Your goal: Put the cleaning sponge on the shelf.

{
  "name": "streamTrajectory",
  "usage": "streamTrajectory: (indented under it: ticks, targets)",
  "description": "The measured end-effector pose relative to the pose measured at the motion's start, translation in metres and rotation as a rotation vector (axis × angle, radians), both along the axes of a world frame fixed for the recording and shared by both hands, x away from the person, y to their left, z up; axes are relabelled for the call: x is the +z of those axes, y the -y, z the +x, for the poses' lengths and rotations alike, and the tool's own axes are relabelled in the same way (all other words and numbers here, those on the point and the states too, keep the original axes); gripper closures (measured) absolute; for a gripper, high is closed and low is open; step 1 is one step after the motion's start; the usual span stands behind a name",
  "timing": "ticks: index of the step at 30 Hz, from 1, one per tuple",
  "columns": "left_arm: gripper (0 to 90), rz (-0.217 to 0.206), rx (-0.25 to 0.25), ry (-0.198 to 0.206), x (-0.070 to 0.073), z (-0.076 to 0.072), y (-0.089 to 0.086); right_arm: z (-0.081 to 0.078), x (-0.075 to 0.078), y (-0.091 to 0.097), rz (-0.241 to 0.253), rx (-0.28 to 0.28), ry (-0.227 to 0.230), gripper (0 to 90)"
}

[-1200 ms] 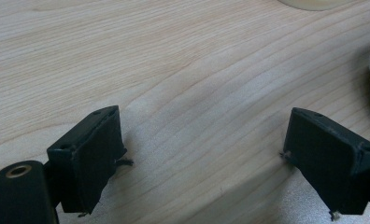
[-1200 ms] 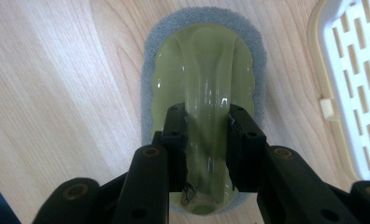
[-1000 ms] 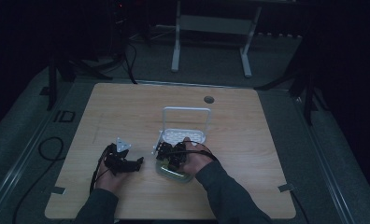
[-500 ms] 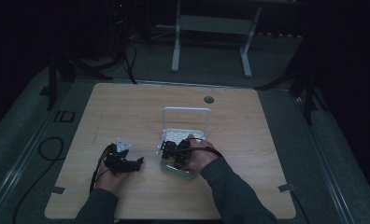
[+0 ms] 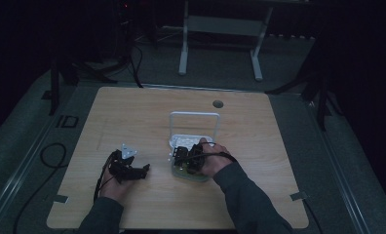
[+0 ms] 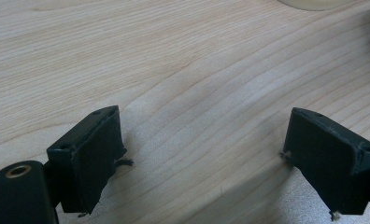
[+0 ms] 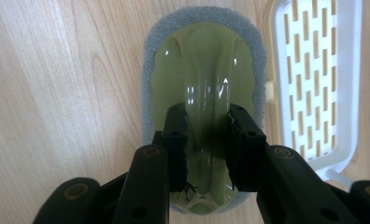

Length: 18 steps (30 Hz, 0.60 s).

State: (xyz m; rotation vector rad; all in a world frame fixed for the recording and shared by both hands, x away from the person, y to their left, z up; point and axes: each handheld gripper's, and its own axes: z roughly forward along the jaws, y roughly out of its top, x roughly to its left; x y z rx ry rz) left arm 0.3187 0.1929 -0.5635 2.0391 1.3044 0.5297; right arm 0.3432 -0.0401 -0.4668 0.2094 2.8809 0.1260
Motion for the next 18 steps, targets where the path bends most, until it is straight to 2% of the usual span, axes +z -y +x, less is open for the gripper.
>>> streamTrajectory:
  ticks: [5, 9, 12, 18]
  targets:
    - [11.8, 0.001, 0.0, 0.0, 0.0, 0.0, 0.0, 0.001, 0.001, 0.005, 0.003, 0.055, 0.031, 71.5]
    - [11.8, 0.0, 0.0, 0.0, 0.0, 0.0, 0.0, 0.002, 0.003, 0.008, 0.003, 0.119, 0.053, 71.6]
    - [11.8, 0.0, 0.0, 0.0, 0.0, 0.0, 0.0, 0.004, 0.003, 0.01, 0.009, 0.142, 0.059, 71.6]
    - [11.8, 0.0, 0.001, 0.0, 0.0, 0.0, 0.0, 0.007, 0.004, 0.015, 0.021, 0.15, 0.071, 71.6]
